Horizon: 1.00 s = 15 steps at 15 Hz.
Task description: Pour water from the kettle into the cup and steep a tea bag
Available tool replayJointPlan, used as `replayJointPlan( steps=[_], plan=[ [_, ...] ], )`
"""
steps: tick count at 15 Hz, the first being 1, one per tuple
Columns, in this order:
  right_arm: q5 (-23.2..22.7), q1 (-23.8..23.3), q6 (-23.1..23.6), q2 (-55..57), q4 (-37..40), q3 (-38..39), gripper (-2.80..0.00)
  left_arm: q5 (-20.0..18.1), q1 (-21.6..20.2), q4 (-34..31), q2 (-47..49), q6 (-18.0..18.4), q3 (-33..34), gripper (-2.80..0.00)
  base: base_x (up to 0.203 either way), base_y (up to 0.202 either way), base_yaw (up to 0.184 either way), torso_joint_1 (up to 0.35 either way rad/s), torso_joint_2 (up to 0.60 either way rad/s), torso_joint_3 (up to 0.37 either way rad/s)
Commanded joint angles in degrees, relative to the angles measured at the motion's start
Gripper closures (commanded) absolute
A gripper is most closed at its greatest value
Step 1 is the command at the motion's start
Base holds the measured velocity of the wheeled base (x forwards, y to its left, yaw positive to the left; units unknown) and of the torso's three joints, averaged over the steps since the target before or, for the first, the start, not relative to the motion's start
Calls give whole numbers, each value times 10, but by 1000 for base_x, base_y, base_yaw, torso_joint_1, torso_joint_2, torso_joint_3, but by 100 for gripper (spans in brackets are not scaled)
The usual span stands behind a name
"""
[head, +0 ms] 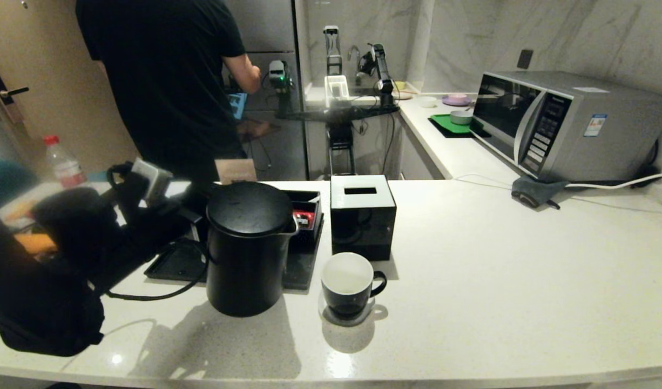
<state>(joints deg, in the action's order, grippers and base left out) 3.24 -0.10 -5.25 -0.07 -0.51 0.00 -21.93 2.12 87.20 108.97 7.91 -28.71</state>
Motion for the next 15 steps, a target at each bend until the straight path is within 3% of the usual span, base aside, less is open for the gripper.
replayJointPlan(
  steps=[1,15],
  plan=[
    [0,0,0,1,0,0,0,-1,-1,28,8,2,-2,0,0,0,0,0,0,0],
    [0,0,0,1,0,0,0,1,22,27,16,48,-45,0,0,0,0,0,0,0]
  ],
)
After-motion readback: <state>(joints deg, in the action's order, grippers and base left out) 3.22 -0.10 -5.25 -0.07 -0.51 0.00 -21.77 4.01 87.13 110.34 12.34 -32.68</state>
